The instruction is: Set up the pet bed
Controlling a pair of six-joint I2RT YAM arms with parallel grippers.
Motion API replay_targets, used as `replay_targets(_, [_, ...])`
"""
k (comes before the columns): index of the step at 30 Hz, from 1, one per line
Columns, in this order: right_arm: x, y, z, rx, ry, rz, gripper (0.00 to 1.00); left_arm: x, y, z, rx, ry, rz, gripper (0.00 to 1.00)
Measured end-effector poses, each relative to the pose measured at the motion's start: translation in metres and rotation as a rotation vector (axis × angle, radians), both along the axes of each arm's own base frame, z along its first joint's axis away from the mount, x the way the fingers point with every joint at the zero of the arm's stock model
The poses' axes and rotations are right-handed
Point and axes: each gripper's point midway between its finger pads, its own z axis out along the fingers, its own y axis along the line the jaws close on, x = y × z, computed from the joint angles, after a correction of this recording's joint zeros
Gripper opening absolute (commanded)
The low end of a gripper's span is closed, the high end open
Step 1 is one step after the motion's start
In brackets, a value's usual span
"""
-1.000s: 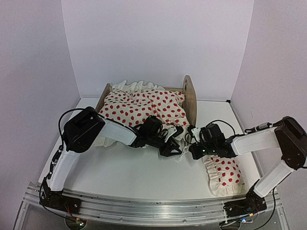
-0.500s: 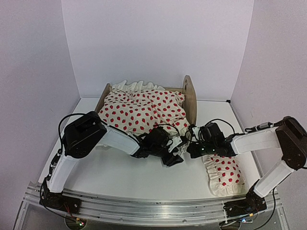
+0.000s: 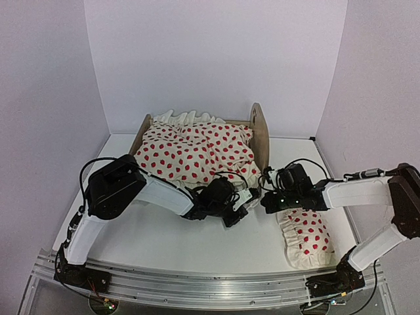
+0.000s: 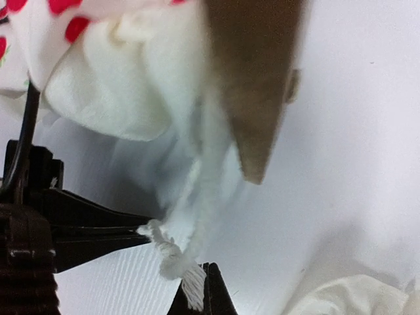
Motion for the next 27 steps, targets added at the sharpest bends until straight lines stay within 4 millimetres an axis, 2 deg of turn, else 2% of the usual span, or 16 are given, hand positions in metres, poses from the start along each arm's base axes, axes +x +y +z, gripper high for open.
replay_targets(2, [0.006,-0.01,0.01,-0.027,-0.015,-0.027,0.0,0.001,0.006,0.001,0.023,0.01,0.002,0.0])
replay_targets(6, [0.022,-0.023,0.041,-0.063,-0.085,-0.066,0.0,0.013,0.032,0.015,0.073,0.029,0.012,0.0])
replay_targets(12, [0.04,-0.029,0.077,-0.101,-0.168,-0.077,0.0,0.047,0.078,0.036,0.113,0.016,0.062,0.0])
replay_targets(14, [0.044,-0.03,0.086,-0.112,-0.183,-0.073,0.0,0.052,0.093,0.038,0.126,0.009,0.062,0.0])
replay_targets(16, [0.05,-0.029,0.1,-0.119,-0.206,-0.066,0.0,0.047,0.101,0.04,0.135,0.005,0.043,0.0])
replay_targets(23, [0.067,-0.023,0.158,-0.162,-0.317,-0.02,0.0,0.032,0.097,0.05,0.117,-0.05,-0.036,0.0])
replay_targets(27, [0.078,-0.02,0.171,-0.223,-0.344,0.018,0.0,0.027,0.096,0.055,0.106,-0.079,-0.083,0.0])
